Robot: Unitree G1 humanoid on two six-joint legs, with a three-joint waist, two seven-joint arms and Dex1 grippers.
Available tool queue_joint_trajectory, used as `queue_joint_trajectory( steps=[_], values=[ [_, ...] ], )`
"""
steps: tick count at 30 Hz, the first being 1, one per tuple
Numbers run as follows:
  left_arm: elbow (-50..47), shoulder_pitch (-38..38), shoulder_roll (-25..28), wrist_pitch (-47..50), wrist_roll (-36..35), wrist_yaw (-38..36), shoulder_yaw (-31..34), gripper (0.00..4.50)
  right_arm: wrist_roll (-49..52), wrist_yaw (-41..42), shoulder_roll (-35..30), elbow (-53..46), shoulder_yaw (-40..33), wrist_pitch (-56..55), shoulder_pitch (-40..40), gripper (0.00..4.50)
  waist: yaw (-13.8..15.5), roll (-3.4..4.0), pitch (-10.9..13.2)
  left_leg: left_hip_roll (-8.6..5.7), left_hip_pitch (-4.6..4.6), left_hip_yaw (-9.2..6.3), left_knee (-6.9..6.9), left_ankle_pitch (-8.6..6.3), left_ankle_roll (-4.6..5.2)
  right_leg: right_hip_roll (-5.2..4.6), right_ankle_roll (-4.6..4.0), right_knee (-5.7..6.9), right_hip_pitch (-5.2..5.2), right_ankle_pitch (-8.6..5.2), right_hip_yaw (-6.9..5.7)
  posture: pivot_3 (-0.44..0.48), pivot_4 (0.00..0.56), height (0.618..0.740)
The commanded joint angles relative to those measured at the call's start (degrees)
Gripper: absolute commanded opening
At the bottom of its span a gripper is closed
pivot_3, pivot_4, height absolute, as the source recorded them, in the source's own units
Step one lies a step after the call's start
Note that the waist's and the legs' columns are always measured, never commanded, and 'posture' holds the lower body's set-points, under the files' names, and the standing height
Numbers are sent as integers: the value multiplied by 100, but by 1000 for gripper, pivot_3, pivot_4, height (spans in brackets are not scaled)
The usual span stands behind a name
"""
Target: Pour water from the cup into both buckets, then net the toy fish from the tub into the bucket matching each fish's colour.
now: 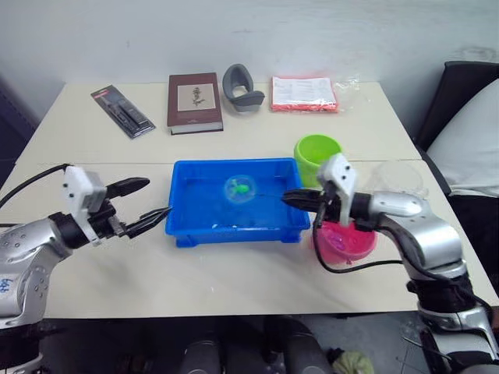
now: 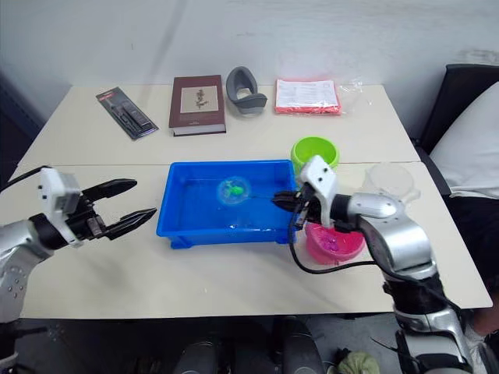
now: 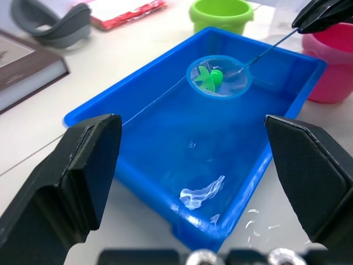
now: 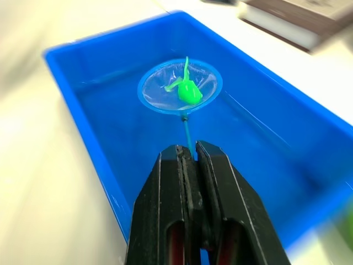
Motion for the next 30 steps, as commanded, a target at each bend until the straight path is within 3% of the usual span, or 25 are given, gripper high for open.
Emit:
queue_joint_trajectory(
  steps=[1, 6, 10, 22, 30],
  values=[
    [-131, -257, 45, 87, -69, 22, -98, 4445, 518, 3, -193, -547, -572, 151, 73, 0, -16, 0, 0, 2, 0, 0, -1, 0, -1, 3, 0, 0, -2, 0, 0, 0, 150, 740],
    [41, -536, -52, 35, -32, -29, -291, 4445, 1040, -67, -468, -585, -1319, 253, 104, 0, 8, 0, 0, 6, 2, 0, -2, 2, -5, 11, 0, -2, 0, 0, 0, 0, 150, 740],
    [143, -771, -199, 23, -55, 21, -362, 4445, 880, -43, -879, -103, -1649, -163, 95, 0, 25, -1, 0, 1, 2, 2, -1, 2, -2, 7, 0, -3, 2, 0, 2, 0, 150, 740],
    [301, -1170, -541, 33, 57, 208, -656, 4445, 83, -335, -1107, 1654, -1627, -1723, -241, 0, 14, -1, 0, 1, 5, 11, 0, 9, -5, 11, 3, -1, 1, 1, 8, 0, 150, 740],
    [261, -1104, -607, 23, 45, 235, -705, 4445, -958, -876, -987, 2878, -1120, -3033, -715, 0, 0, -1, 0, 4, 9, 15, -2, 13, -12, 14, 3, 1, 1, 2, 13, 0, 150, 740]
  ],
)
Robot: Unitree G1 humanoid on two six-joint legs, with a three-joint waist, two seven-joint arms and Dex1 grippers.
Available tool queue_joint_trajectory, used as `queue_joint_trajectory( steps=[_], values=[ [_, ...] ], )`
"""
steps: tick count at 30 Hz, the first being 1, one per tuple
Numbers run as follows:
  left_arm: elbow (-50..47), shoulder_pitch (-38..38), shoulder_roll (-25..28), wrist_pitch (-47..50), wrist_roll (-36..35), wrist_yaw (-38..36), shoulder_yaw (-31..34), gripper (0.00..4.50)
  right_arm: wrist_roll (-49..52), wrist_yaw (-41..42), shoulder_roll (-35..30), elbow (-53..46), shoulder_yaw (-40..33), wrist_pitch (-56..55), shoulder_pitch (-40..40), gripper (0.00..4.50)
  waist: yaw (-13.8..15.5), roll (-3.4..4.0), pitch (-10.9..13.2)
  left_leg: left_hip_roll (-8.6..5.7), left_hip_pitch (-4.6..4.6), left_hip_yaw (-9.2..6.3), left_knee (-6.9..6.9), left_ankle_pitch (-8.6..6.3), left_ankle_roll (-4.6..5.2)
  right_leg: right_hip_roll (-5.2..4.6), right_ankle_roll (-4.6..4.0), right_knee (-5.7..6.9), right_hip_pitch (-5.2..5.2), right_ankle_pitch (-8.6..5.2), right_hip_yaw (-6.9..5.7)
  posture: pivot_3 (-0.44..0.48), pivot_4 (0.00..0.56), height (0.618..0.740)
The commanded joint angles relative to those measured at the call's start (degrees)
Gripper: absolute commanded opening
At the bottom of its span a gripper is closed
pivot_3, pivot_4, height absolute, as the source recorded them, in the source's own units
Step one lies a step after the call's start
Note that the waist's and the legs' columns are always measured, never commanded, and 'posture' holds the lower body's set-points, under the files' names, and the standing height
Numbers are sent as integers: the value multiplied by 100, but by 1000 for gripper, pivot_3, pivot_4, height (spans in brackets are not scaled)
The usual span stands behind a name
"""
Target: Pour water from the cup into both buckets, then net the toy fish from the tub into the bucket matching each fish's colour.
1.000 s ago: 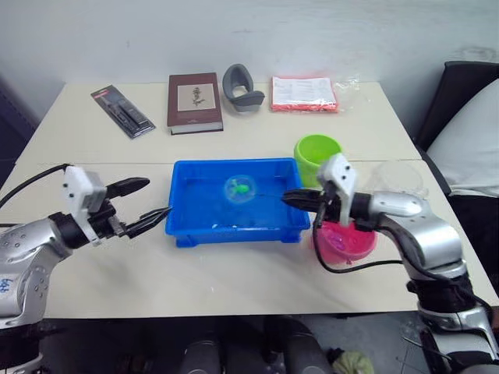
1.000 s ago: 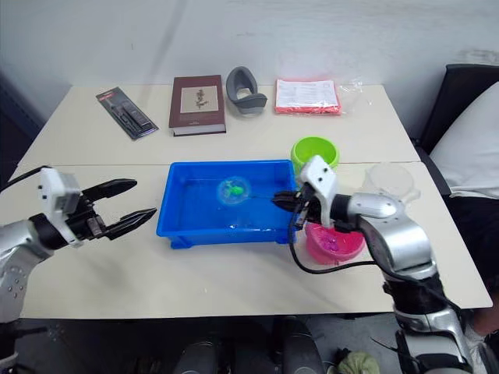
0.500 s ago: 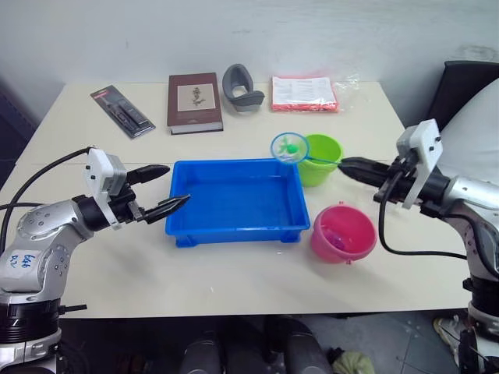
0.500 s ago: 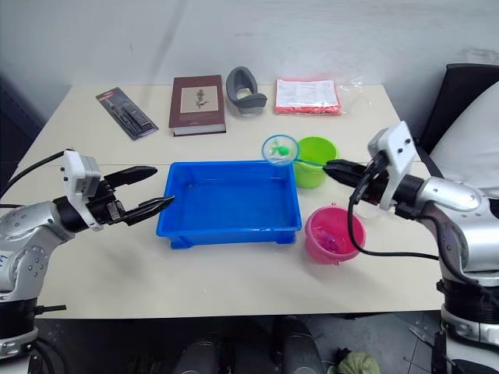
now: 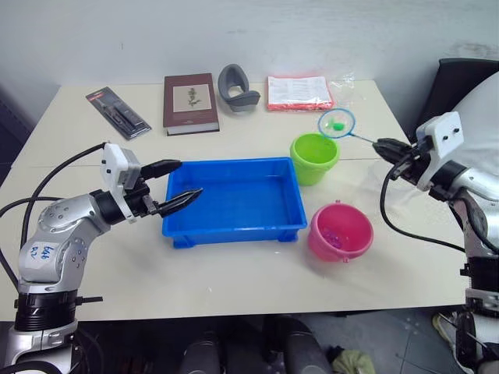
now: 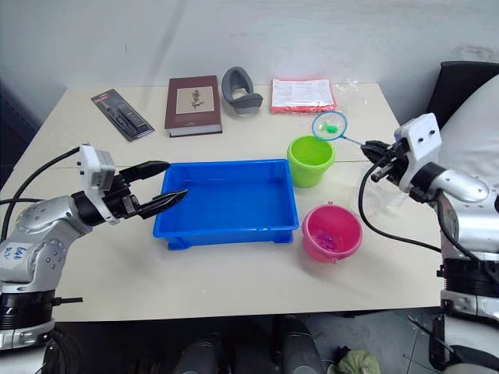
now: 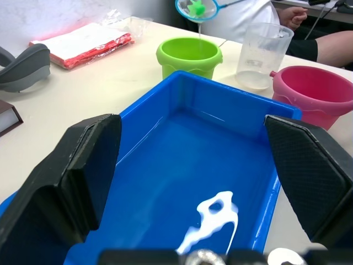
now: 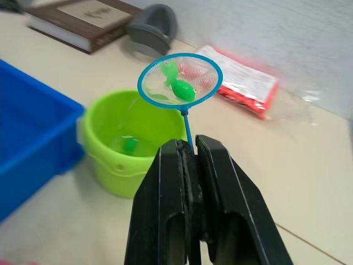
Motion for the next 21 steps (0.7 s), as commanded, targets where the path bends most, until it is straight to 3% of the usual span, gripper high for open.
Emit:
queue_joint_trajectory(
  steps=[1, 10, 16, 21],
  values=[
    [-119, 35, -51, -65, 15, 27, -5, 4445, -352, -136, -37, 254, 145, -608, -214, 0, 3, 0, 0, 0, 0, 0, 0, 0, 0, 0, 0, 0, 0, 0, 0, 0, 150, 740],
    [41, -151, -181, -168, 91, 26, -126, 4445, -1310, -371, -224, 887, 664, -2114, -296, 0, 2, 0, 0, -1, -1, 1, 0, 4, 1, -2, 0, 1, 0, 0, 1, 0, 150, 740],
    [103, -191, -215, -227, 124, 21, -144, 4445, -2484, -1232, -574, 1525, 1024, -3853, -344, 0, -1, 1, 1, -2, 0, 2, 1, 6, -2, -3, 0, 2, 0, 0, 2, 0, 150, 740],
    [126, -193, -239, -255, 135, 14, -145, 4445, -2672, -1656, -579, 1874, 1051, -4571, -365, 0, -2, 1, 1, -1, 1, 2, 0, 10, -9, -2, 0, 2, 0, 0, 4, 0, 150, 740]
  ],
)
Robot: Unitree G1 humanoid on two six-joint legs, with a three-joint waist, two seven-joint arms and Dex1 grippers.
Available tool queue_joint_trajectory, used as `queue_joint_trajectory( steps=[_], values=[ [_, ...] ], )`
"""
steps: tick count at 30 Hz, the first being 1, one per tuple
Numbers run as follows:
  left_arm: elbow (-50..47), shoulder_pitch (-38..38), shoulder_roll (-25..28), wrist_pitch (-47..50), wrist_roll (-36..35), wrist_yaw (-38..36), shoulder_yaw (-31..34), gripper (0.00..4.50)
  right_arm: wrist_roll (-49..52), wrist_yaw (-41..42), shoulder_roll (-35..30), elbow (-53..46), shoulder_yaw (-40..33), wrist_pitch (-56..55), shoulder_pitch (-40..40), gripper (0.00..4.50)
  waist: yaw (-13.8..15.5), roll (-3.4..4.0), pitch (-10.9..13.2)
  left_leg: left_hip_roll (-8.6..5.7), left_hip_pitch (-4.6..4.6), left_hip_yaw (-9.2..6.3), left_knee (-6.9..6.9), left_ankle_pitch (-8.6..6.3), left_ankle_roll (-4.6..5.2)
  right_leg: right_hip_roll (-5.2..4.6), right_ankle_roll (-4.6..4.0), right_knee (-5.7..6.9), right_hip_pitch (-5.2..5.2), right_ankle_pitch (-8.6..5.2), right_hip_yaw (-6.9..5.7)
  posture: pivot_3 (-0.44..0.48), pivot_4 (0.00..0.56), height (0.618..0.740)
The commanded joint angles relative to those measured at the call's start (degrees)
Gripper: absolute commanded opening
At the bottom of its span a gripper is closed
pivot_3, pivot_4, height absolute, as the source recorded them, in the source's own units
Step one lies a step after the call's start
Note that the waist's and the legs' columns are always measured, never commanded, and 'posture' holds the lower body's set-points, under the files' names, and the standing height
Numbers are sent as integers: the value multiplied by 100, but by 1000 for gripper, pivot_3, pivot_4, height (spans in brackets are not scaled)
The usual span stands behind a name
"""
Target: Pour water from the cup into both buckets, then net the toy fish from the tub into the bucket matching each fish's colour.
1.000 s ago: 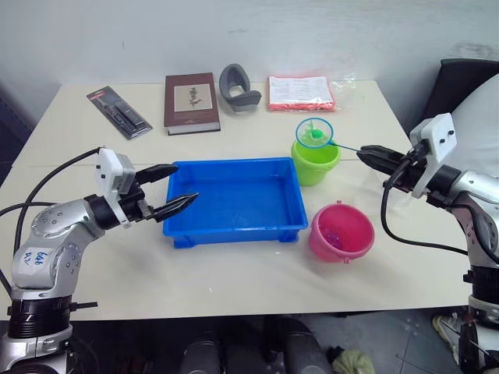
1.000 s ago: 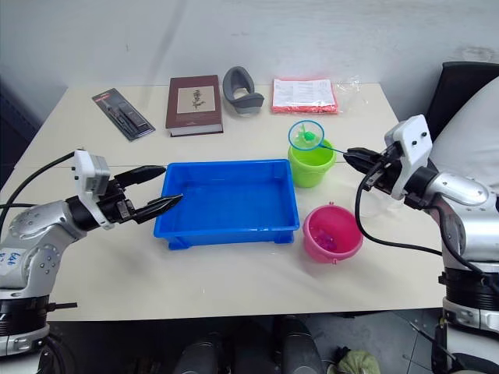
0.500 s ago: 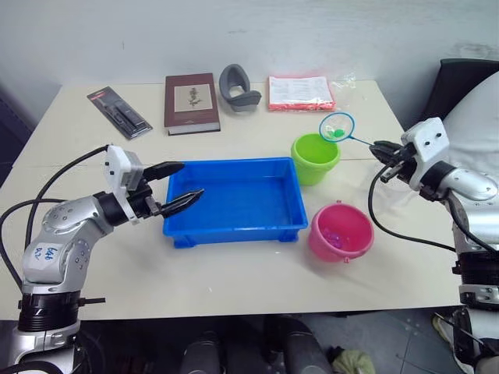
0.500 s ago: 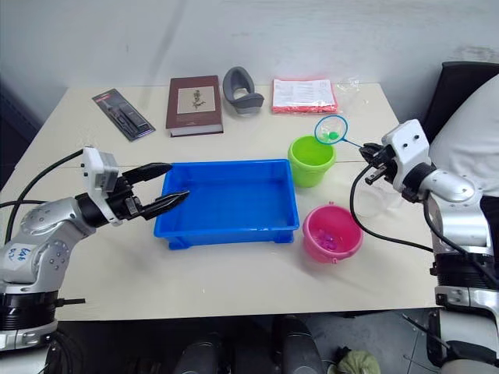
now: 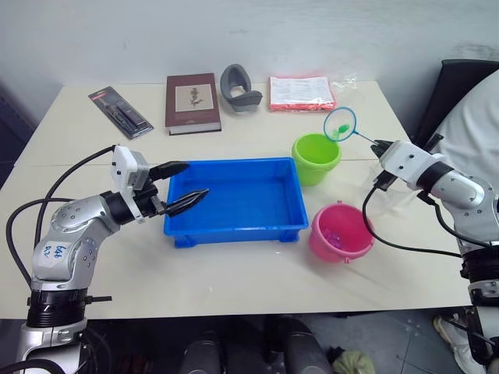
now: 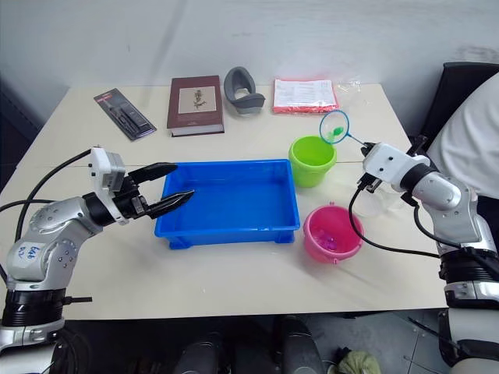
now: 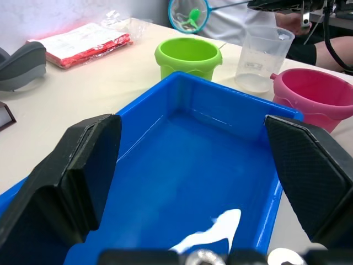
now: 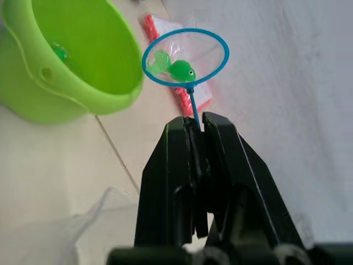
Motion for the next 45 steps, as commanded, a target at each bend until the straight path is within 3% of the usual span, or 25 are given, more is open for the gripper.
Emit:
queue_joint_trajectory(
  steps=[1, 7, 12, 17, 23, 26, 27, 29, 33, 35, 40, 43, 45],
  values=[
    [-22, -90, -11, -124, 17, -14, 45, 4445, -124, -174, -144, 134, -18, -446, -126, 0, -6, 0, 0, 0, 0, 0, 0, 1, 0, 0, 0, 0, 0, 0, 0, 0, 150, 740],
    [21, -215, -233, -394, -12, -66, 54, 4445, -1761, -1703, -653, 760, 575, -1946, -168, 0, -3, 3, 1, -1, 2, 3, 0, 4, -1, -2, 0, 2, 0, 0, 4, 0, 150, 740],
    [97, -231, -264, -413, 37, -82, 6, 4445, -2548, -2563, -763, 886, 856, -2206, -239, 0, -23, 3, 1, 6, 5, 5, -1, 8, -10, 8, 0, 4, -1, 0, 10, 0, 150, 740],
    [126, -263, -313, -419, 50, -86, -47, 4445, -2900, -3011, -839, 930, 990, -2253, -373, 0, -15, 3, 2, 7, 6, 5, 0, 12, -14, 9, 0, 5, -1, 0, 13, 0, 150, 740],
    [105, -174, -332, -446, 59, -70, -40, 4445, -2655, -2822, -847, 1118, 1030, -2225, -516, 0, -12, 3, 1, 8, 6, 4, 0, 13, -14, 11, 0, 5, -1, 0, 13, 0, 150, 740],
    [81, -113, -280, -481, 30, -130, 18, 4445, -1439, -2112, -593, 1114, 774, -2309, -485, 0, -9, 2, 2, 7, 6, 4, 0, 14, -12, 10, 0, 4, 0, 0, 13, 0, 150, 740],
    [36, -81, -257, -531, -68, -228, 104, 4445, -638, -1463, -459, 982, 703, -2142, -438, 0, -9, 2, 2, 7, 6, 4, 0, 14, -12, 11, 0, 4, 1, 0, 13, 0, 150, 740],
    [-220, -133, -162, -598, -394, -387, 423, 4445, 1301, 235, -222, 256, 607, -1237, -193, 0, -21, 0, 3, 10, 7, 3, 0, 15, -11, 17, 2, 2, 4, 2, 12, 0, 150, 740],
    [-651, -37, 265, -412, -611, -693, 600, 4445, 3214, 2047, -243, -1145, 393, 559, 266, 0, 8, 2, 3, 17, 6, -12, 0, 15, -12, 19, 1, 3, 9, 3, 4, 0, 150, 740],
    [-846, 69, 509, -251, -768, -826, 699, 4445, 3719, 2652, -427, -1806, 380, 1382, 471, 0, 14, 4, 4, 13, 4, -15, 1, 15, -7, 11, 1, 3, 9, 3, 1, 0, 150, 740],
    [-1245, 184, 663, -44, -1492, -1065, 1052, 4445, 4576, 3280, -632, -3008, 222, 3005, 655, 0, 38, 4, 4, 6, 3, -22, 4, 10, 4, -3, 1, 2, 14, 4, -6, 0, 150, 740],
    [-1251, 1159, 1151, 67, -1519, -1819, 1536, 4445, 4994, 3981, -842, -4355, 748, 3843, 1346, 0, 35, 8, 2, 7, 2, -26, -4, 9, 1, 0, -2, -4, 11, 2, -12, 0, 150, 740],
    [-1176, 1752, 1341, -156, -1326, -2191, 1694, 4445, 5013, 3987, -687, -4714, 913, 4105, 1566, 0, 2, 8, 0, 11, 13, -24, -30, 5, -6, 8, -17, -10, 12, -7, -15, 0, 150, 740]
  ],
)
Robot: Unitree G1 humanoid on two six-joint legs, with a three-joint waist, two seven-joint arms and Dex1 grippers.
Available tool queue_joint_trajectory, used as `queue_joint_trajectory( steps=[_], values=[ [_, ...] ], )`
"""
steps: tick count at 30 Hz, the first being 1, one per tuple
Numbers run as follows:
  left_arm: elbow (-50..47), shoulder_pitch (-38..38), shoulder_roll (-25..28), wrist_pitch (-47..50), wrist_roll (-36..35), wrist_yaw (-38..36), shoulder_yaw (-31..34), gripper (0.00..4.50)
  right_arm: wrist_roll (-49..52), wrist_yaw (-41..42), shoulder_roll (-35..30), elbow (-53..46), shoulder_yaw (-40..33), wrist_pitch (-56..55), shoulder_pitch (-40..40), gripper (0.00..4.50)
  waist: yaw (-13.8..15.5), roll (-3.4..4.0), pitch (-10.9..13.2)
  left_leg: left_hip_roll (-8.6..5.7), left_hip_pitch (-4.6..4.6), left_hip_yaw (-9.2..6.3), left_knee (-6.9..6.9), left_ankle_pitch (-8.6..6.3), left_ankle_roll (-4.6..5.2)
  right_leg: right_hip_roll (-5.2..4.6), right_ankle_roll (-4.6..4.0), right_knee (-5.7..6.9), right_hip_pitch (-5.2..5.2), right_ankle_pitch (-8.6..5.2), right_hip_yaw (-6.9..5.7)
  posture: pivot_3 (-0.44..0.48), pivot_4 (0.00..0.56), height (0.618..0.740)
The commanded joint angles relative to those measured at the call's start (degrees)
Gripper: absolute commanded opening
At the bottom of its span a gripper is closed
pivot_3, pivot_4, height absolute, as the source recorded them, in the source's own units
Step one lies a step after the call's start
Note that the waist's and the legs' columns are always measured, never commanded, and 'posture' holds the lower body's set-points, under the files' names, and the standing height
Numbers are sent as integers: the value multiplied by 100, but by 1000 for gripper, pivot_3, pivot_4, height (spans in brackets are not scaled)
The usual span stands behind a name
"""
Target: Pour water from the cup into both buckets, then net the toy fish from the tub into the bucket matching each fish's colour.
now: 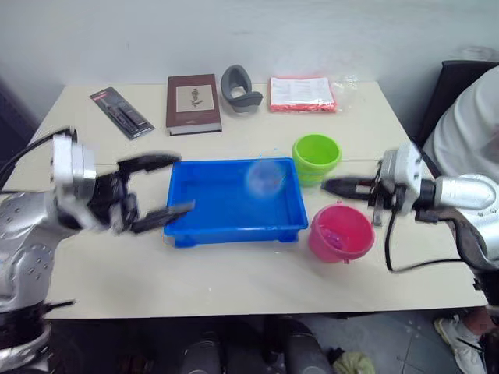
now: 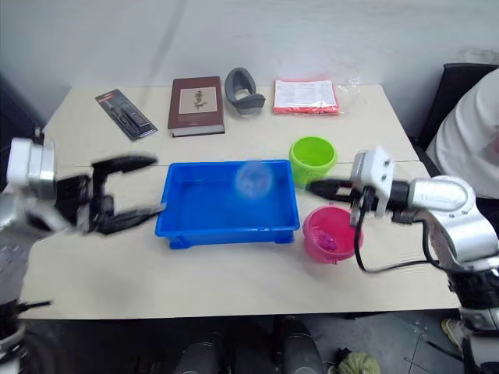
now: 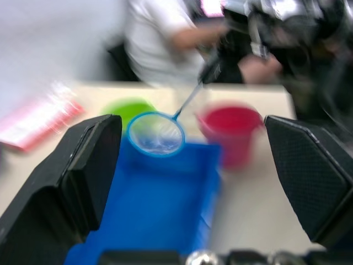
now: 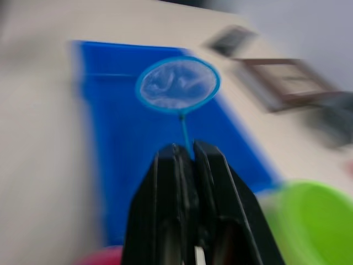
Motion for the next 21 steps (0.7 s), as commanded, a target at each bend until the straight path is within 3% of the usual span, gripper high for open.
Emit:
queue_joint_trajectory(
  steps=[1, 6, 9, 14, 18, 21],
  values=[
    [-56, 975, 191, -367, 276, -692, 457, 4445, -69, 101, 408, -608, 397, 221, 230, 0, -21, -5, 3, 1, -7, 1, 2, 1, -1, 2, 0, -2, -8, 0, -2, 0, 150, 740],
    [-409, 2446, 40, -825, 704, -973, 711, 4445, -904, 85, 1189, -307, 1008, -36, 361, 0, -1, -10, 0, -1, -3, 7, 10, -1, -3, 3, 0, 5, -9, 1, 2, 0, 150, 740],
    [-616, 2962, -77, -1007, 871, -975, 642, 4445, -1559, 69, 1599, 5, 1486, -448, 509, 0, 89, -18, -5, -3, -6, -6, 10, -5, -1, 1, -4, 1, -7, 0, -3, 0, 150, 740],
    [-649, 3075, -180, -1179, 1029, -834, 441, 4445, -2272, -191, 2217, 625, 1805, -1067, 707, 0, 133, -29, -12, -4, -8, -5, 14, -8, 2, -1, -5, 1, -6, 1, -4, 0, 150, 740],
    [-545, 2986, -267, -1238, 1097, -692, 262, 4445, -2409, -349, 2555, 979, 1863, -833, 776, 0, 125, -33, -14, -3, -8, -3, 16, -11, 6, 0, -6, 3, -6, 2, -4, 0, 150, 740],
    [-427, 2807, -242, -1263, 1273, -568, 11, 4500, -2485, -65, 2644, 1166, 1967, -853, 614, 1191, 102, -42, -20, 0, -4, -4, 16, -11, 4, 2, -7, 6, -3, 2, -4, 0, 150, 740]
  ],
)
